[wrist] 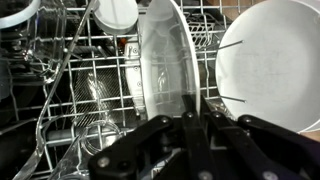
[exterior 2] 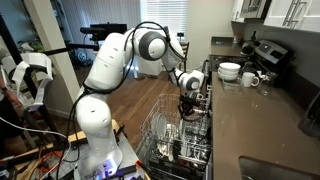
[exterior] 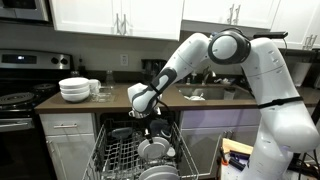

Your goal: Remove the plate that's on the other side in the dishwasher and put it on the countertop

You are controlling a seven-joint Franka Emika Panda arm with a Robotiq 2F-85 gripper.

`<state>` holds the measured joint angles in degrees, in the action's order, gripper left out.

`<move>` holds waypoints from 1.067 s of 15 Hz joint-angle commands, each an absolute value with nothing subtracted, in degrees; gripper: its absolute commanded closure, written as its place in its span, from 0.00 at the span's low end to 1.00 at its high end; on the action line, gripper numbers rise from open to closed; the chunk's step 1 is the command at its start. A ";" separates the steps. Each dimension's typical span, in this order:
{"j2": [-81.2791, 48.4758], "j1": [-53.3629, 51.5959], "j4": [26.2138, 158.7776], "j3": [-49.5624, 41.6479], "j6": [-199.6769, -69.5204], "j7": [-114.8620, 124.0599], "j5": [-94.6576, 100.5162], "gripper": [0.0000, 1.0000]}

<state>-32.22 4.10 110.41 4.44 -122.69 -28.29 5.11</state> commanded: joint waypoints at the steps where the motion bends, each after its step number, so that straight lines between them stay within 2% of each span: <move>1: -28.94 3.30 111.79 4.86 -119.16 -26.76 5.02 0.98; 16: -26.17 1.29 111.98 4.04 -114.76 -21.95 6.40 0.98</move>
<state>-29.50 2.73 110.38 4.01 -118.93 -25.14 6.13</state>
